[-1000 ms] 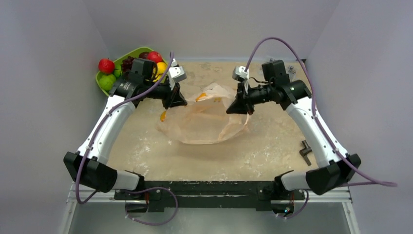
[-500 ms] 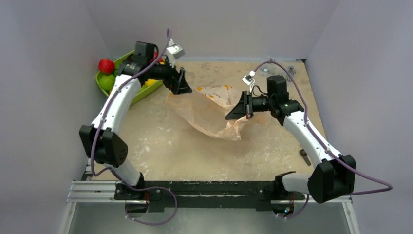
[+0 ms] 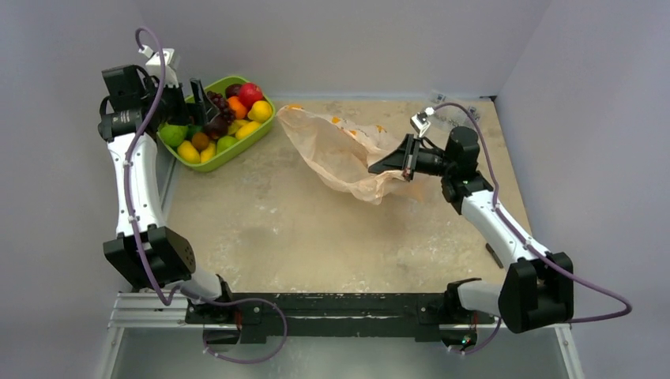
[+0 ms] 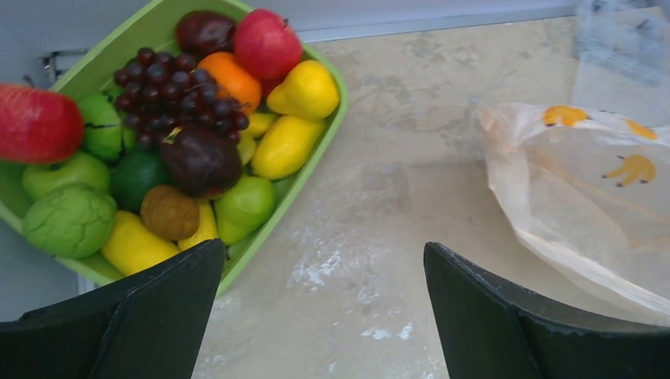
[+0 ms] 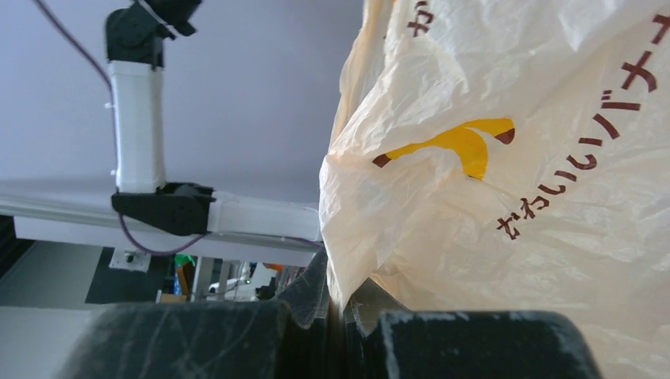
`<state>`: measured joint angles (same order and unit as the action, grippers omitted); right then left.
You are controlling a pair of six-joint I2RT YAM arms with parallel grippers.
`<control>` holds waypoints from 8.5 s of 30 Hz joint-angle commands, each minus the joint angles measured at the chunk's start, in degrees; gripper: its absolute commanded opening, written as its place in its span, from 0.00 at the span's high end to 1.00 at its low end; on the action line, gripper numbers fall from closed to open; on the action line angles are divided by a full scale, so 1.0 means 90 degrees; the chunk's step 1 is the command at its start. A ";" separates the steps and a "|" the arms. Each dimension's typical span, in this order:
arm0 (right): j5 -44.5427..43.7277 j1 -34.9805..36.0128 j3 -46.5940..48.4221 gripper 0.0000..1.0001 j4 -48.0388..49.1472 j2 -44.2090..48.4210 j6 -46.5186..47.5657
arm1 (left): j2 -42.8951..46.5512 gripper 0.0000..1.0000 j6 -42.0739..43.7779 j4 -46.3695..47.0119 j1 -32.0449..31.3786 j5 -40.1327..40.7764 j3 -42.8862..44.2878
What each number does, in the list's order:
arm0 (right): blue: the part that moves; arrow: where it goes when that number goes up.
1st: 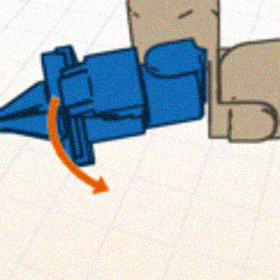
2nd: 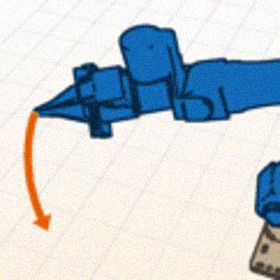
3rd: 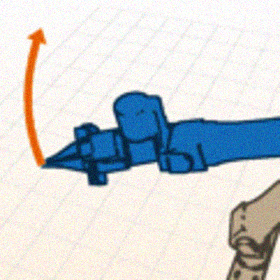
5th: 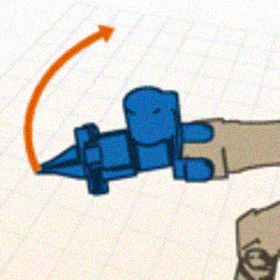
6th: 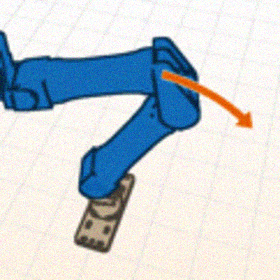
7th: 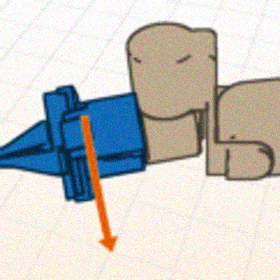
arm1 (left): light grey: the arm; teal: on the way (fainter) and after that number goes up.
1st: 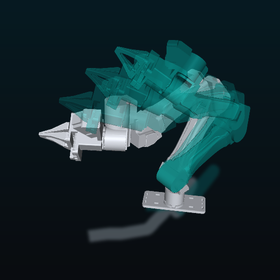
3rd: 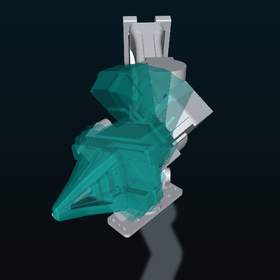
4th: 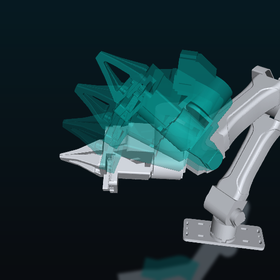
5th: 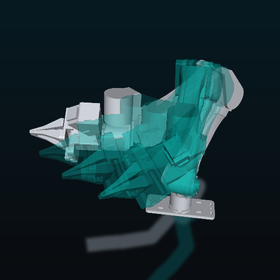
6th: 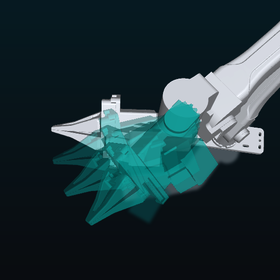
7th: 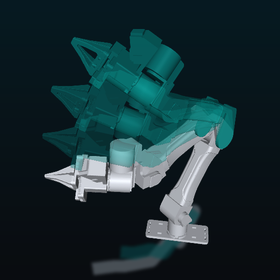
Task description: Place the fake fruits into the plastic bag and tie a complex knot
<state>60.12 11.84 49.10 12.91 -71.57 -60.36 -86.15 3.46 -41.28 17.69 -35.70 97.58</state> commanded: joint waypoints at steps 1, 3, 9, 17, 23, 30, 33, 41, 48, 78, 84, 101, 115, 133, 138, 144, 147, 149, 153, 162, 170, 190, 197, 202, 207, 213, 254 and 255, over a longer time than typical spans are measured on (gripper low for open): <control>0.0301 0.0012 0.0374 1.00 0.1138 0.0391 -0.0772 | -0.0327 0.02 0.0418 -0.0160 0.0283 0.0943 0.0201; 0.0290 -0.0035 0.0073 1.00 0.1193 0.0491 -0.0747 | -0.0566 0.03 0.0513 -0.0158 0.0330 0.1267 0.0353; 0.0086 -0.0611 -0.0904 1.00 0.1239 0.0293 -0.0860 | -0.1456 0.03 0.0682 -0.0150 0.0474 0.1680 0.1288; 0.0147 -0.0670 -0.0519 1.00 0.0354 -0.0165 0.0057 | -0.2896 0.08 0.1828 0.0735 0.0509 0.2007 0.2180; 0.0260 -0.0677 -0.0452 1.00 0.0163 -0.0273 0.0207 | -0.3969 0.08 0.3117 0.1212 0.0511 0.2138 0.2822; 0.0353 -0.0672 -0.0467 1.00 -0.0096 -0.0248 0.0300 | -0.4935 0.01 0.4157 0.1731 0.0523 0.2505 0.3415; 0.0447 -0.0671 -0.0420 1.00 -0.0160 -0.0295 0.0319 | -0.5346 0.00 0.4329 0.1630 0.0522 0.2520 0.3867; 0.0537 -0.0676 -0.0235 1.00 -0.0418 -0.0399 0.0486 | -0.5765 0.02 0.4307 0.1620 0.0524 0.2686 0.3932; 0.0537 -0.0674 -0.0079 1.00 -0.0493 -0.0542 0.0515 | -0.5677 0.25 0.4009 0.1504 0.0592 0.2521 0.3889; 0.0693 0.0063 0.0499 1.00 0.0947 -0.0790 -0.2165 | 0.1786 0.61 0.3140 -0.1483 -0.2613 -0.3201 -0.0089; 0.0592 -0.0755 -0.0149 1.00 0.0669 -0.1361 -0.2013 | 0.1477 0.62 0.2804 -0.0856 -0.3765 -0.2355 -0.0921; 0.0492 -0.1022 -0.0045 1.00 0.1404 -0.2229 -0.2517 | -0.2963 0.56 0.2663 0.1093 -0.4981 0.0986 0.1360; 0.0372 -0.1252 0.0206 1.00 0.1147 -0.2708 -0.2417 | -0.2552 0.00 0.3216 0.0533 -0.4638 -0.1209 0.1958; 0.0246 -0.1259 0.0377 1.00 0.0994 -0.2716 -0.2299 | -0.1910 0.00 0.8260 -0.2355 -0.5287 -0.0566 0.0875; 0.0229 -0.1227 0.0384 1.00 0.0951 -0.2628 -0.2252 | -0.2132 0.05 0.8206 -0.2244 -0.5602 -0.0110 0.0609; 0.0305 -0.1227 0.0555 1.00 0.0152 -0.2337 -0.1598 | -0.1938 0.87 0.8157 -0.3389 -0.5820 -0.0654 0.0976; 0.0290 -0.1227 0.1015 1.00 -0.1450 -0.1941 -0.0216 | -0.1399 1.00 0.8217 -0.3873 -0.5820 -0.1212 0.0862; -0.0244 -0.1213 0.1584 1.00 -0.3020 -0.1748 0.1198 | -0.1039 1.00 0.8212 -0.3994 -0.5821 -0.1541 0.0589; -0.1148 -0.0971 0.2273 1.00 -0.4682 -0.1512 0.3196 | -0.0537 0.93 0.7788 -0.3743 -0.5813 -0.1811 -0.0211; -0.2162 -0.0501 0.2103 1.00 -0.5487 -0.1009 0.4915 | 0.1860 0.20 0.2768 0.0368 -0.5640 -0.1906 -0.2028; -0.2550 -0.0095 0.2067 1.00 -0.5344 -0.0729 0.5134 | 0.2017 0.14 -0.1331 0.1699 -0.2703 -0.1118 -0.1381; -0.2481 -0.0096 0.1987 1.00 -0.5189 -0.0717 0.4988 | -0.2904 0.20 -0.0988 0.0408 0.0111 0.1881 0.1276; -0.2445 -0.0095 0.2051 1.00 -0.5297 -0.0788 0.5090 | -0.3842 0.11 -0.0908 0.0542 -0.0143 0.1779 0.1915; -0.2390 -0.0095 0.2150 1.00 -0.5328 -0.0832 0.5080 | -0.4157 0.10 -0.0955 0.0657 -0.0337 0.1989 0.2026; -0.2352 -0.0095 0.2174 1.00 -0.5309 -0.0827 0.5019 | -0.4509 0.09 -0.0848 0.0671 -0.0499 0.2696 0.2135; -0.2273 -0.0100 0.2137 1.00 -0.5223 -0.0861 0.4953 | -0.4709 0.15 -0.0809 0.0649 -0.0520 0.2762 0.2370; -0.1521 -0.0096 0.2017 1.00 -0.5081 -0.0257 0.4890 | -0.0786 0.60 0.6607 0.0771 -0.6992 0.4009 -0.2480; -0.1541 -0.0099 0.2020 1.00 -0.5099 -0.0244 0.4924 | -0.0844 0.58 0.6479 0.0696 -0.6861 0.3803 -0.2520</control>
<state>44.77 11.14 67.00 -33.39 -75.72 -17.63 -94.13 59.22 -37.36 -47.07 -6.09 76.03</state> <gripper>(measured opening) 0.003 0.723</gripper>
